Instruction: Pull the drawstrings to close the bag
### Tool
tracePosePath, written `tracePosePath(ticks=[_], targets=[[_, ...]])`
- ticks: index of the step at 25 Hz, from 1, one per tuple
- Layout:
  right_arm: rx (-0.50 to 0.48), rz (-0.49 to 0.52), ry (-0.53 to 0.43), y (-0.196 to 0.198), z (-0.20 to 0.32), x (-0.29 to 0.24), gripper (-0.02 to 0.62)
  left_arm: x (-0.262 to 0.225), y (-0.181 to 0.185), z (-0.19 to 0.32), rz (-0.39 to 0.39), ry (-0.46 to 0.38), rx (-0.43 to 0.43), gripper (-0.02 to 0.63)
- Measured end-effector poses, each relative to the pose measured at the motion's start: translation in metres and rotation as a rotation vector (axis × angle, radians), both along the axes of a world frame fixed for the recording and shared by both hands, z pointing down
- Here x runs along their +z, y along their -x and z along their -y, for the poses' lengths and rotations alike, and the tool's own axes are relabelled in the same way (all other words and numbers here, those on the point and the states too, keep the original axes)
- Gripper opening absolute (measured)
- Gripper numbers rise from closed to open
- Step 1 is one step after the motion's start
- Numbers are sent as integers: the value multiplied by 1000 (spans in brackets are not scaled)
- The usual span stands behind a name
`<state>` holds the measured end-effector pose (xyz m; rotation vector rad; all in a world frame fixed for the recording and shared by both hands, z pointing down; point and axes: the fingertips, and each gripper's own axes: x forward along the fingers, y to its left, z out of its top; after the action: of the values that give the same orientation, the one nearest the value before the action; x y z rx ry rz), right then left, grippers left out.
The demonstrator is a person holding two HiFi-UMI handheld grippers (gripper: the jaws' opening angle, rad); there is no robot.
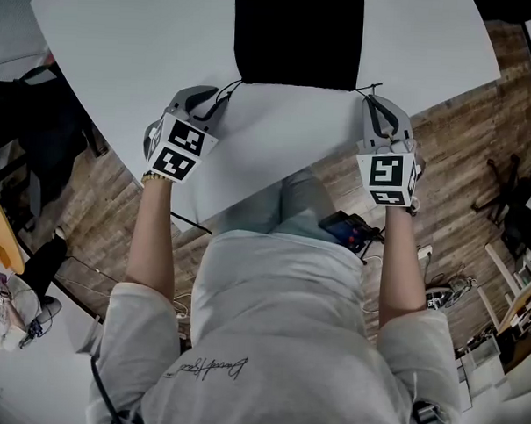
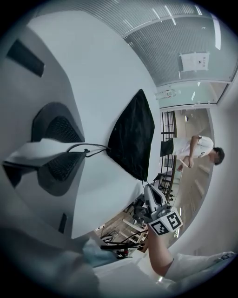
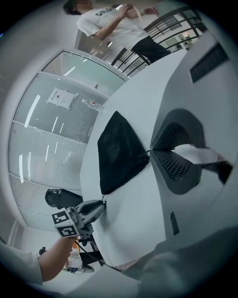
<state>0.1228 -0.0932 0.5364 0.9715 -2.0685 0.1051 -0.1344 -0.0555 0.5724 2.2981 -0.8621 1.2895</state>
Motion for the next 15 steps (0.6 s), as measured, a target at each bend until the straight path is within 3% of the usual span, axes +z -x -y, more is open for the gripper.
tracePosePath(ticks=[1,7,10,15], targets=[[1,0,0,0,0,0,28,0,-1,-1,-1,10,3,58],[5,8,1,-1,-3,2,28,2,-3,-1,-37,52,-79,52],[5,6,-1,-1,-3,-1,28,0,-4,-2,-21,55,-95,14],[30,-7,-1,-7,0,-4,28,-21,10,8,-5,-76,-152,12]])
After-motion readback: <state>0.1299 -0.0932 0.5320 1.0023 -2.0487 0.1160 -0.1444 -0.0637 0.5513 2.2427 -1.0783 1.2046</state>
